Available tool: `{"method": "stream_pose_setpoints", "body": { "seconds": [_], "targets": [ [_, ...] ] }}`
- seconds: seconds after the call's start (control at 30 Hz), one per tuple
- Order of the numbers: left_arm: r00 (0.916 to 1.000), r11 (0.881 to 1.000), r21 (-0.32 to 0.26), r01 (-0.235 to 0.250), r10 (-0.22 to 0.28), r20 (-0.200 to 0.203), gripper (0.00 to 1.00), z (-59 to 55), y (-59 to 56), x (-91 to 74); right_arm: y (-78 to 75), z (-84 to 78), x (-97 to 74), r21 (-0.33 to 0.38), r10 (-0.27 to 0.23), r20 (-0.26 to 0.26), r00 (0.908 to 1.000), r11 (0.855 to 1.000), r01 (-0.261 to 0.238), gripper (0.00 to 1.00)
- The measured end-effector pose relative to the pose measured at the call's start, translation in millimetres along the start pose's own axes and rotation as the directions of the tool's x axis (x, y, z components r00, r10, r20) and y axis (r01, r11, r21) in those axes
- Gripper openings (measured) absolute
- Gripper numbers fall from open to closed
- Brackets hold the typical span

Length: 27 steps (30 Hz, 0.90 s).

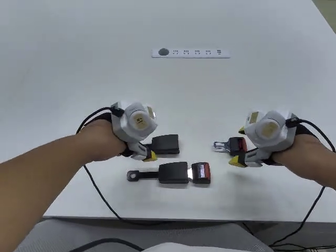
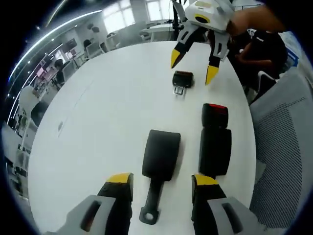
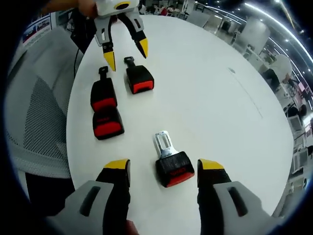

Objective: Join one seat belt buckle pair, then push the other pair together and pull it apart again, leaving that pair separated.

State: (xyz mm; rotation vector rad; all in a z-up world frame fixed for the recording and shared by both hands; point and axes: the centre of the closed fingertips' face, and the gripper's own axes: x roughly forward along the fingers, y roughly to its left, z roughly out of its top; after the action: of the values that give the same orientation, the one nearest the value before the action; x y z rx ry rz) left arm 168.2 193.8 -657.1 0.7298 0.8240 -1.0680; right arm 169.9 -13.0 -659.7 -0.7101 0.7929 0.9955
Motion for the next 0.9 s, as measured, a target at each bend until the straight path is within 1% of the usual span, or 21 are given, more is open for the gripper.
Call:
{"method": "stream_pose_setpoints", "body": {
  "seconds": [0.07, 0.17, 0.2, 0.23, 0.3, 0.33, 0.37, 0.4, 0.47, 0.53, 0.6, 0.63, 0.7, 0.77, 0.8, 0.83, 0.9],
  "targets": [
    [0.9999, 1.000, -0.025, -0.004, 0.004, 0.011, 0.51, -2.4, -7.9, -5.5, 7.4, 0.8, -8.2, 0.025, -0.009, 0.016, 0.9998, 1.000, 0.009, 0.59],
    [0.9998, 0.999, -0.034, -0.005, 0.006, 0.019, 0.55, -5.8, -16.4, -9.5, 16.2, -1.2, -14.5, 0.044, -0.024, 0.032, 0.9992, 0.999, 0.022, 0.65],
    [0.9996, 0.999, -0.038, -0.007, 0.008, 0.026, 0.55, -5.4, -21.2, -13.2, 18.9, -2.2, -16.3, 0.053, -0.023, 0.034, 0.9991, 0.998, 0.022, 0.68],
    [0.9995, 0.999, -0.042, -0.008, 0.009, 0.030, 0.56, -5.4, -23.7, -15.5, 22.2, -3.1, -19.2, 0.069, -0.025, 0.039, 0.9989, 0.997, 0.023, 0.69],
    [0.9989, 0.998, -0.054, -0.018, 0.020, 0.042, 0.58, -8.6, -26.8, -18.7, 25.6, -6.3, -21.8, 0.072, -0.034, 0.041, 0.9986, 0.997, 0.031, 0.72],
    [0.9983, 0.997, -0.069, -0.024, 0.028, 0.052, 0.60, -5.3, -35.2, -22.4, 27.3, -8.7, -24.0, 0.075, -0.042, 0.042, 0.9983, 0.996, 0.039, 0.73],
    [0.9978, 0.996, -0.081, -0.025, 0.030, 0.060, 0.62, -5.6, -38.1, -24.6, 27.6, -10.3, -25.2, 0.083, -0.046, 0.044, 0.9980, 0.996, 0.042, 0.75],
    [0.9974, 0.995, -0.093, -0.024, 0.030, 0.066, 0.64, -10.1, -38.6, -25.5, 29.1, -11.8, -27.6, 0.104, -0.051, 0.052, 0.9974, 0.994, 0.045, 0.77],
    [0.9978, 0.995, -0.092, -0.023, 0.028, 0.059, 0.67, -17.3, -42.8, -28.5, 32.1, -14.3, -31.6, 0.118, -0.058, 0.060, 0.9965, 0.992, 0.050, 0.81],
    [0.9983, 0.995, -0.094, -0.031, 0.036, 0.047, 0.70, -24.3, -42.9, -31.0, 32.4, -17.2, -32.9, 0.129, -0.062, 0.063, 0.9961, 0.990, 0.053, 0.83],
    [0.9981, 0.992, -0.117, -0.041, 0.046, 0.040, 0.71, -31.3, -41.8, -35.7, 34.7, -21.5, -35.2, 0.148, -0.062, 0.062, 0.9961, 0.988, 0.053, 0.84],
    [0.9975, 0.990, -0.131, -0.048, 0.054, 0.044, 0.73, -33.2, -41.5, -39.7, 36.1, -22.0, -36.6, 0.160, -0.063, 0.065, 0.9959, 0.986, 0.052, 0.85],
    [0.9965, 0.986, -0.158, -0.054, 0.063, 0.054, 0.76, -31.9, -43.4, -45.6, 38.1, -20.8, -41.5, 0.170, -0.071, 0.073, 0.9948, 0.984, 0.058, 0.88],
    [0.9956, 0.981, -0.184, -0.061, 0.073, 0.059, 0.81, -36.5, -45.9, -47.7, 37.7, -19.2, -42.9, 0.182, -0.085, 0.085, 0.9928, 0.981, 0.068, 0.93],
    [0.9953, 0.980, -0.188, -0.062, 0.075, 0.061, 0.83, -36.8, -48.2, -51.7, 38.3, -17.1, -43.9, 0.202, -0.094, 0.102, 0.9903, 0.977, 0.072, 0.94],
    [0.9952, 0.979, -0.192, -0.062, 0.075, 0.063, 0.85, -38.3, -50.1, -53.3, 40.2, -15.4, -47.5, 0.213, -0.097, 0.106, 0.9896, 0.974, 0.073, 0.96],
    [0.9945, 0.976, -0.209, -0.067, 0.083, 0.065, 0.88, -44.2, -52.2, -54.8, 43.8, -14.3, -48.8, 0.225, -0.103, 0.115, 0.9881, 0.972, 0.075, 1.00]
  ]
}}
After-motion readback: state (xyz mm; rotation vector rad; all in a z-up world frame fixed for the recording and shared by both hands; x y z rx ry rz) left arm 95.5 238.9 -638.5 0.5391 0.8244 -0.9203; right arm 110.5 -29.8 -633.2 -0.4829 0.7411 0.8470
